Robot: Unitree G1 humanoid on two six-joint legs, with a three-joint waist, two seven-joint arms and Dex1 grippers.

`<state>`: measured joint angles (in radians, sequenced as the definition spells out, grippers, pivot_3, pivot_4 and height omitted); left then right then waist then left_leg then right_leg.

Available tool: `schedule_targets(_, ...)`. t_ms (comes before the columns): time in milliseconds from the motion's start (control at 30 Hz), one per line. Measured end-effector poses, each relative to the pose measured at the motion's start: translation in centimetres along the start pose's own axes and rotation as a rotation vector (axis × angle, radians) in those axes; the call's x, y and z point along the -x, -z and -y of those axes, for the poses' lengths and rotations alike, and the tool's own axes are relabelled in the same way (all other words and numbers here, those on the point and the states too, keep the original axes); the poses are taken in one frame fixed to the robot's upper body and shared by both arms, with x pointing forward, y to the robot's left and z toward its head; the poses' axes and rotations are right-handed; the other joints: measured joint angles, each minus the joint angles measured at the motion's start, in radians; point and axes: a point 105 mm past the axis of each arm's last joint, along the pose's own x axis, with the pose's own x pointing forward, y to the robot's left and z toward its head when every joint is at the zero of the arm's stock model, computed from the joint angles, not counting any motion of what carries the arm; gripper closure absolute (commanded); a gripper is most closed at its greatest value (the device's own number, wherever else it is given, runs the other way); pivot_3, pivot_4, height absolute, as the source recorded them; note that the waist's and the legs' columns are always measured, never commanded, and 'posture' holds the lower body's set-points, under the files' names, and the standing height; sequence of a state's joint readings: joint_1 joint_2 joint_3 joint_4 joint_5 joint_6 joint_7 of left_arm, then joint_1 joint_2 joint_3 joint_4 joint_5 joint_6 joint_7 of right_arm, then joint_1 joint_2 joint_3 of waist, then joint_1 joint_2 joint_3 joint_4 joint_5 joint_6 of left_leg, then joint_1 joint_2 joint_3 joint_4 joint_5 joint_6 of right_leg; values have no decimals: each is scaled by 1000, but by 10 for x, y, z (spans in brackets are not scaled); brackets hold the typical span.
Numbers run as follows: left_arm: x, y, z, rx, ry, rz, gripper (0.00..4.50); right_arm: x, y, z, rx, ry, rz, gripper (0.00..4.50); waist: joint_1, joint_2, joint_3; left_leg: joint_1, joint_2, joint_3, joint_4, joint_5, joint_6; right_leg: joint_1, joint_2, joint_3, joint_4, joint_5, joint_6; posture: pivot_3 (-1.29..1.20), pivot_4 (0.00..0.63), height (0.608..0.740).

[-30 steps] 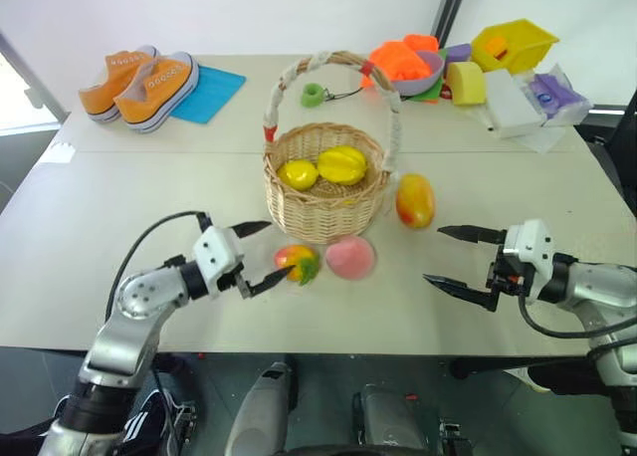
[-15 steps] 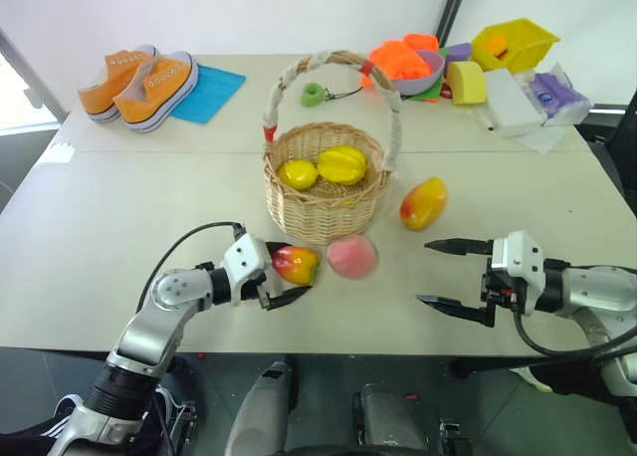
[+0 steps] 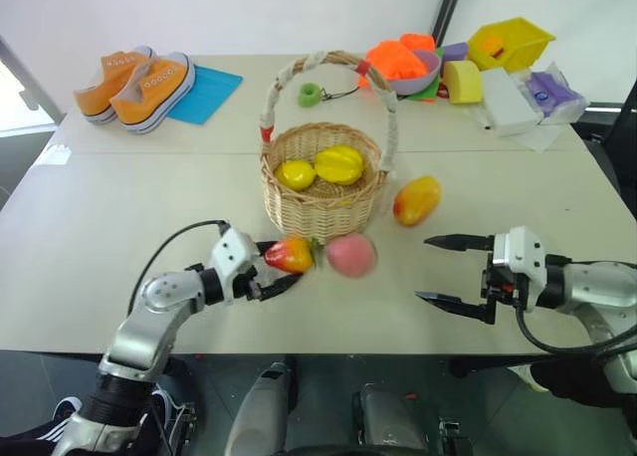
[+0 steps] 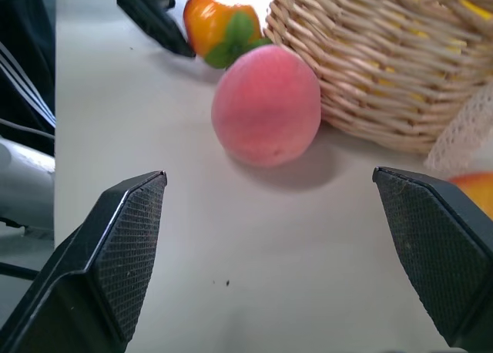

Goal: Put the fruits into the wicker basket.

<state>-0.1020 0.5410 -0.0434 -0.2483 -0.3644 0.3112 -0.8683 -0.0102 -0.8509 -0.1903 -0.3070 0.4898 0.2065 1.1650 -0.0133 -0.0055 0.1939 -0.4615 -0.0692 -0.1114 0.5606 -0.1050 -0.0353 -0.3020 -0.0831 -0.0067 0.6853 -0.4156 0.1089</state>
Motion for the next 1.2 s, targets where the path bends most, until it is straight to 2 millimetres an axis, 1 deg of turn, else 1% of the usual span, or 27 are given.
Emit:
schedule_targets(100,20,-22,-2,17,-12,48,820,0,-8,7,-18,23,29,0,1,0,0,1,0,0,0,0,0,-1,-1,0,0,0,0,0,150,740)
schedule_targets(133,24,-28,-2,21,-10,64,820,0,-11,10,-21,32,43,0,2,0,0,1,0,0,0,0,0,-1,-2,0,0,0,0,0,150,740)
schedule_targets(233,28,-46,3,65,19,114,820,-2,-23,15,-24,46,83,0,8,0,0,1,-1,-1,0,0,0,-1,-4,0,-1,0,0,0,150,740)
schedule_targets(333,27,-52,3,41,27,106,820,-2,-24,16,-21,54,84,0,11,0,0,1,-1,0,0,0,0,-1,-4,1,-1,0,0,0,150,740)
schedule_targets(400,23,-44,3,18,7,77,820,-2,-23,16,-28,56,81,0,13,0,0,1,-1,1,0,0,0,-1,-4,1,-1,0,0,0,150,740)
schedule_targets(500,22,-21,10,48,3,24,820,-3,-23,16,-34,58,77,0,7,0,0,0,-1,2,-1,0,1,-1,-4,1,-1,0,0,0,150,740)
schedule_targets(533,23,-16,12,58,-2,20,820,-3,-23,16,-34,58,76,0,6,0,0,-1,-1,1,-1,0,1,-1,-4,1,-1,0,0,0,150,740)
schedule_targets(633,25,-16,7,49,-45,41,820,-3,-23,14,-34,55,76,0,6,0,0,0,-1,1,0,0,0,-2,-4,0,-1,0,0,0,150,740)
schedule_targets(700,28,-17,-2,22,-84,46,820,-4,-24,13,-28,51,77,0,7,0,0,0,-1,1,0,0,1,-2,-4,0,-1,0,0,0,150,740)
schedule_targets(767,32,-15,-10,-7,-116,29,820,-4,-25,13,-26,47,77,0,6,0,0,0,-1,1,0,0,1,-2,-4,1,-1,0,0,0,150,740)
schedule_targets(833,33,-12,-13,-35,-127,9,820,-4,-25,12,-24,40,77,0,6,0,0,0,-1,1,0,0,1,-2,-4,1,-1,0,0,0,150,740)
schedule_targets(1000,21,-7,-5,-14,-109,19,820,-9,-26,6,-14,-1,74,0,5,0,0,0,-1,1,0,0,1,-2,-4,1,-1,0,0,0,150,740)
schedule_targets(1100,12,0,4,-5,-80,0,820,-11,-25,4,-17,-10,70,0,5,0,0,0,-1,1,0,0,1,-2,-4,1,-1,0,0,0,150,740)
schedule_targets(1200,5,9,0,-43,-110,-43,820,-11,-24,4,-19,-12,67,0,7,0,0,0,-1,1,0,0,1,-2,-4,0,-1,0,0,0,150,740)
